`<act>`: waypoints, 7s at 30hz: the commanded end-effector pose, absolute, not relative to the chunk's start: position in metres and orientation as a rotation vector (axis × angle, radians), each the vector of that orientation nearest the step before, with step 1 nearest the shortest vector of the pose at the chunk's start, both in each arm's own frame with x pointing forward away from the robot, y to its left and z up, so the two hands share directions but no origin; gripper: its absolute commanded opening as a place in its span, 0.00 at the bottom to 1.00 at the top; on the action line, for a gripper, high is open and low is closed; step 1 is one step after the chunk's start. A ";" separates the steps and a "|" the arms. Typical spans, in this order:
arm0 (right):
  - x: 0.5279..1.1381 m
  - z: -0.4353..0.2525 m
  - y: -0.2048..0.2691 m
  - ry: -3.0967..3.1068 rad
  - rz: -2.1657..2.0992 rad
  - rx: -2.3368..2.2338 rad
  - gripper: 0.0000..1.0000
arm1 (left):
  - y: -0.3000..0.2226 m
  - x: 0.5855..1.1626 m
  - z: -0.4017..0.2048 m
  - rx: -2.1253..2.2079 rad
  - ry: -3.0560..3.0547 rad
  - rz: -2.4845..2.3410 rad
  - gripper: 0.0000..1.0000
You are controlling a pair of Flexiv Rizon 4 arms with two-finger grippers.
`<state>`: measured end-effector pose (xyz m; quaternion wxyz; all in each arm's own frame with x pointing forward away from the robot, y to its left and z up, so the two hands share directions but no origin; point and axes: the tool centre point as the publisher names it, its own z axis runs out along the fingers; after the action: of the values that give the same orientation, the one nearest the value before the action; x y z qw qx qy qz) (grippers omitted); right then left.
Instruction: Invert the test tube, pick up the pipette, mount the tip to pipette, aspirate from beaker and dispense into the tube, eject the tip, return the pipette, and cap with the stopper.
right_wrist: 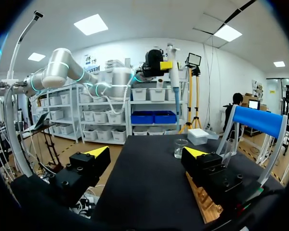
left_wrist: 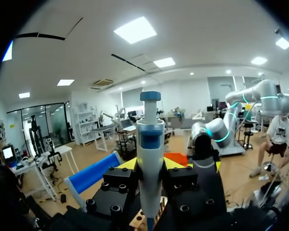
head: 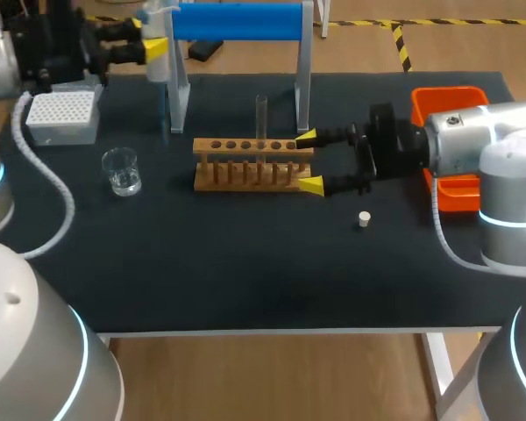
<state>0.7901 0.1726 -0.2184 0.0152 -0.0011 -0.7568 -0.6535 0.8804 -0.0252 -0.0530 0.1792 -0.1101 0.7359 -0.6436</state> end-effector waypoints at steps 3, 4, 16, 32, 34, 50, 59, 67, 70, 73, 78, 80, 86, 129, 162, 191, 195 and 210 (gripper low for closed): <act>0.790 -0.218 0.172 -2.357 -2.030 -0.003 1.00 | 0.016 0.883 -0.064 -0.326 2.077 -1.821 0.00; 0.790 -0.218 0.172 -2.357 -2.030 -0.003 1.00 | 0.020 0.884 -0.066 -0.330 2.075 -1.820 0.00; 0.790 -0.218 0.172 -2.357 -2.030 -0.003 1.00 | 0.038 0.899 -0.084 -0.375 2.055 -1.837 0.00; 0.790 -0.218 0.172 -2.357 -2.030 -0.003 1.00 | 0.042 0.901 -0.084 -0.391 2.046 -1.828 0.00; 0.790 -0.218 0.172 -2.357 -2.030 -0.003 1.00 | 0.042 0.901 -0.084 -0.391 2.046 -1.828 0.00; 0.790 -0.218 0.172 -2.357 -2.030 -0.003 1.00 | 0.042 0.901 -0.084 -0.391 2.046 -1.828 0.00; 0.794 -0.235 0.206 -2.530 -1.900 -0.164 1.00 | 0.042 0.901 -0.084 -0.391 2.046 -1.828 0.00; 0.793 -0.234 0.250 -2.615 -1.851 -0.235 1.00 | 0.042 0.901 -0.084 -0.391 2.046 -1.828 0.00; 0.793 -0.236 0.265 -2.629 -1.839 -0.291 1.00 | 0.042 0.901 -0.084 -0.391 2.046 -1.828 0.00; 0.794 -0.242 0.277 -2.635 -1.820 -0.365 1.00 | 0.042 0.901 -0.084 -0.391 2.046 -1.828 0.00; 0.801 -0.258 0.294 -2.668 -1.790 -0.401 1.00 | 0.042 0.901 -0.084 -0.391 2.046 -1.828 0.00; 0.802 -0.263 0.300 -2.667 -1.786 -0.406 1.00 | 0.042 0.901 -0.084 -0.391 2.046 -1.828 0.00; 0.810 -0.281 0.312 -2.675 -1.775 -0.457 1.00 | 0.042 0.901 -0.084 -0.391 2.046 -1.828 0.00; 0.830 -0.322 0.344 -2.802 -1.778 -0.323 1.00 | 0.042 0.901 -0.084 -0.391 2.046 -1.828 0.00; 0.827 -0.320 0.343 -2.797 -1.790 -0.319 1.00 | 0.042 0.901 -0.084 -0.391 2.046 -1.828 0.00; 0.827 -0.320 0.343 -2.797 -1.790 -0.319 1.00 | 0.076 0.930 -0.136 -0.412 1.979 -1.862 0.00; 0.827 -0.320 0.343 -2.797 -1.790 -0.319 1.00 | 0.075 0.933 -0.143 -0.416 1.980 -1.872 0.00; 0.827 -0.320 0.343 -2.797 -1.790 -0.319 1.00 | 0.080 0.936 -0.170 -0.468 1.981 -1.848 0.00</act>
<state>0.8277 0.3446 -0.3198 -0.0982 -0.0959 -0.8351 -0.5327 0.9361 0.0802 -0.1671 0.1902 -0.1671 0.7096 -0.6575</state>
